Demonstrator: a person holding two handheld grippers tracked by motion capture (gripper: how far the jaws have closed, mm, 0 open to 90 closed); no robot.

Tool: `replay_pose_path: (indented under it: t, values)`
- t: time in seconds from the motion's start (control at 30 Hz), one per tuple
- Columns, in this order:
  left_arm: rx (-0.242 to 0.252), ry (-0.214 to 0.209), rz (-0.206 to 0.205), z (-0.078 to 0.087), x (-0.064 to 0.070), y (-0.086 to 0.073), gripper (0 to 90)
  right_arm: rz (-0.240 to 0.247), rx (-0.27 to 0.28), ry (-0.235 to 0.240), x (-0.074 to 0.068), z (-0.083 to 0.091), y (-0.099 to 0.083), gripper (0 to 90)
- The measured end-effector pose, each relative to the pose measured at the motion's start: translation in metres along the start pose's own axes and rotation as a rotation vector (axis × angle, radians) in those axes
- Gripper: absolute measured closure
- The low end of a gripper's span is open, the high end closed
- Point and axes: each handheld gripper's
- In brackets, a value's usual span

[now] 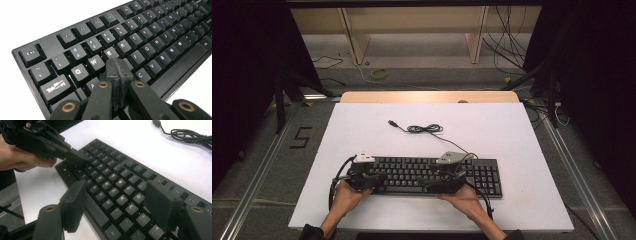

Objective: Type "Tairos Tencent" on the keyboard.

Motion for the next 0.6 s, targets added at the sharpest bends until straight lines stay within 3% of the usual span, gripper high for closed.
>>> replay_pose_path:
  t: [0.23, 0.6]
  values:
    - [0.005, 0.000, 0.012, 0.002, 0.001, 0.001, 88.4, 0.003, -0.005, 0.003, -0.001, -0.001, 0.000, 35.1]
    - [0.076, -0.006, 0.043, 0.016, -0.001, 0.001, 69.5, 0.006, -0.005, 0.010, -0.004, -0.004, 0.000, 35.2]
Point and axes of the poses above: each handheld gripper's, and its own axes: z roughly backward along the jaws, y roughly out of its top, x roughly to its right, and after that the axes turned 6 degrees about y, right-handed
